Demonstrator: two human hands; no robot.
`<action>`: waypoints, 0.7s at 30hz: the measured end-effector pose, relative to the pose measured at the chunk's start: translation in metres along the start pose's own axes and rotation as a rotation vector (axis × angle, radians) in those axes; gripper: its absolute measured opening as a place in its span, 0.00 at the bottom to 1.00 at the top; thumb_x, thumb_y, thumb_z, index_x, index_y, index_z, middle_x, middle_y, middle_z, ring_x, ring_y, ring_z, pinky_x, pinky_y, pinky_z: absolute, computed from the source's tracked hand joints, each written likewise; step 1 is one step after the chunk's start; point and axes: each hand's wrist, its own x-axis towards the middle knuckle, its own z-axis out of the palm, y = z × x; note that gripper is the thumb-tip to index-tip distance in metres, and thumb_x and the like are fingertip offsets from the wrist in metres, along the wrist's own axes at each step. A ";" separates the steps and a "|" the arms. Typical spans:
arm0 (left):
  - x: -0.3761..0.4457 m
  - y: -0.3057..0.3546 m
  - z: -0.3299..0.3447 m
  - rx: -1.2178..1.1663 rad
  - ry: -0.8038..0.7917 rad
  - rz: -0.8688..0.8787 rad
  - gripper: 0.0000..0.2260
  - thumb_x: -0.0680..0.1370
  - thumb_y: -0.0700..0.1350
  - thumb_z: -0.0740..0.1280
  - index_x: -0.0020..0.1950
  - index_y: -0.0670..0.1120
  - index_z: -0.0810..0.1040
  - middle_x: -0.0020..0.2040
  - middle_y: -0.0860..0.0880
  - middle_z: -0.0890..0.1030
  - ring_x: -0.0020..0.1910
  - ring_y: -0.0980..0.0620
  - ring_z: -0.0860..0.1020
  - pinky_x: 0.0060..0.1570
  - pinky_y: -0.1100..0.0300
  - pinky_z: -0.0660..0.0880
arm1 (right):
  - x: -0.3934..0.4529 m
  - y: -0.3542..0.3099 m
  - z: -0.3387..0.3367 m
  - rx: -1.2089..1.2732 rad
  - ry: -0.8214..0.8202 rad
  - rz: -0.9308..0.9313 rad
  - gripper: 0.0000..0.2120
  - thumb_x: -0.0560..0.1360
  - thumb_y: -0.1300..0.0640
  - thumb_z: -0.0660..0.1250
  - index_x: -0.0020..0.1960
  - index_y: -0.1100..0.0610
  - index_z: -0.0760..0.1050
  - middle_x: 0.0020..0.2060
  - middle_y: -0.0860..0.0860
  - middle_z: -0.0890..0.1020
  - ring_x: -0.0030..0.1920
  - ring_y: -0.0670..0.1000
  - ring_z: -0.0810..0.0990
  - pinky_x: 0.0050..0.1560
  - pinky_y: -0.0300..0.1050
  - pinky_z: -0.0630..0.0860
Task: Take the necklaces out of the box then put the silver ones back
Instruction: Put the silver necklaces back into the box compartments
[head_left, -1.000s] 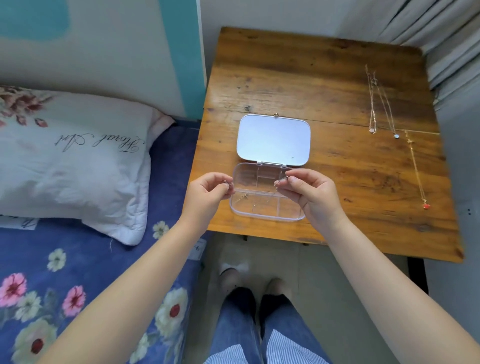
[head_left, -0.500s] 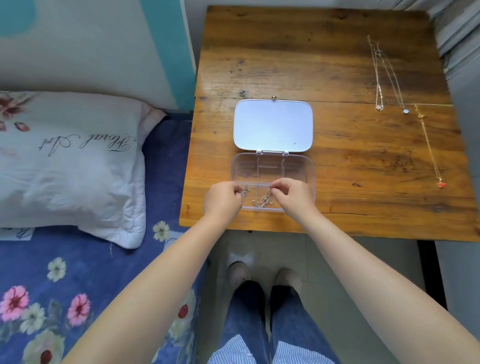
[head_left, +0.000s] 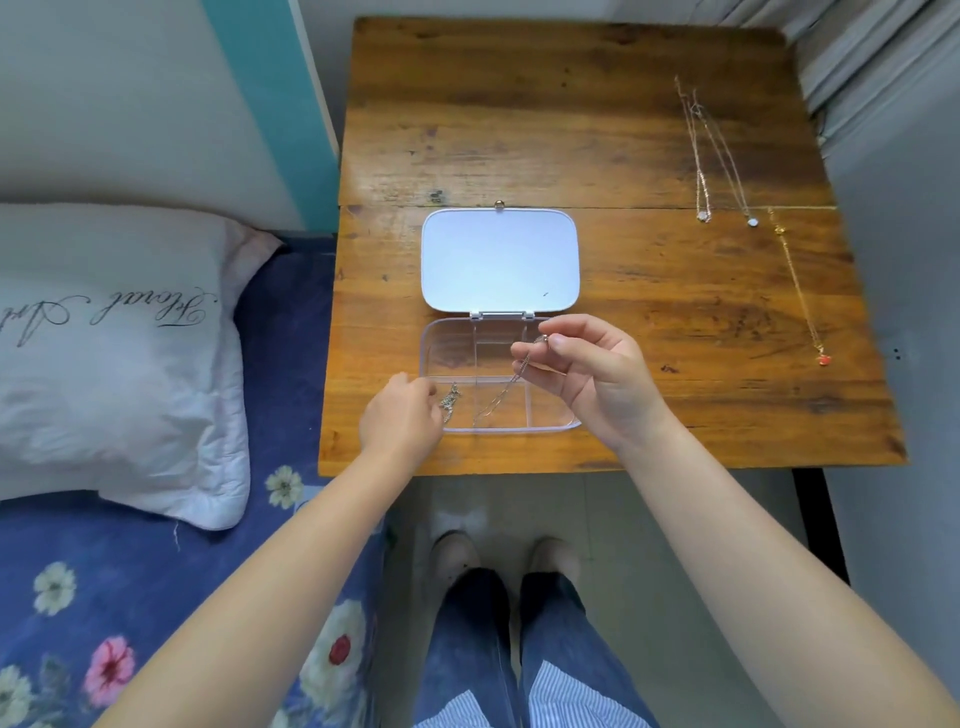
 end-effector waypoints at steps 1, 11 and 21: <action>-0.001 0.000 0.000 -0.018 0.007 -0.003 0.12 0.77 0.42 0.62 0.60 0.44 0.75 0.55 0.43 0.76 0.47 0.43 0.77 0.40 0.54 0.75 | -0.001 -0.002 0.002 0.000 -0.010 -0.008 0.17 0.74 0.72 0.56 0.37 0.57 0.79 0.26 0.52 0.84 0.37 0.51 0.85 0.41 0.45 0.83; -0.002 0.002 -0.002 -0.170 0.009 -0.022 0.22 0.76 0.35 0.62 0.69 0.43 0.63 0.56 0.39 0.75 0.51 0.41 0.75 0.46 0.52 0.73 | -0.008 -0.022 0.011 0.037 -0.080 -0.058 0.14 0.71 0.69 0.59 0.38 0.56 0.80 0.28 0.51 0.85 0.38 0.51 0.85 0.41 0.44 0.83; 0.000 -0.002 0.005 -0.150 -0.016 -0.054 0.24 0.77 0.37 0.61 0.72 0.42 0.59 0.59 0.39 0.74 0.55 0.42 0.74 0.50 0.52 0.74 | 0.008 0.049 -0.008 -0.740 0.220 0.230 0.10 0.73 0.70 0.59 0.48 0.63 0.77 0.48 0.61 0.82 0.51 0.56 0.78 0.54 0.45 0.75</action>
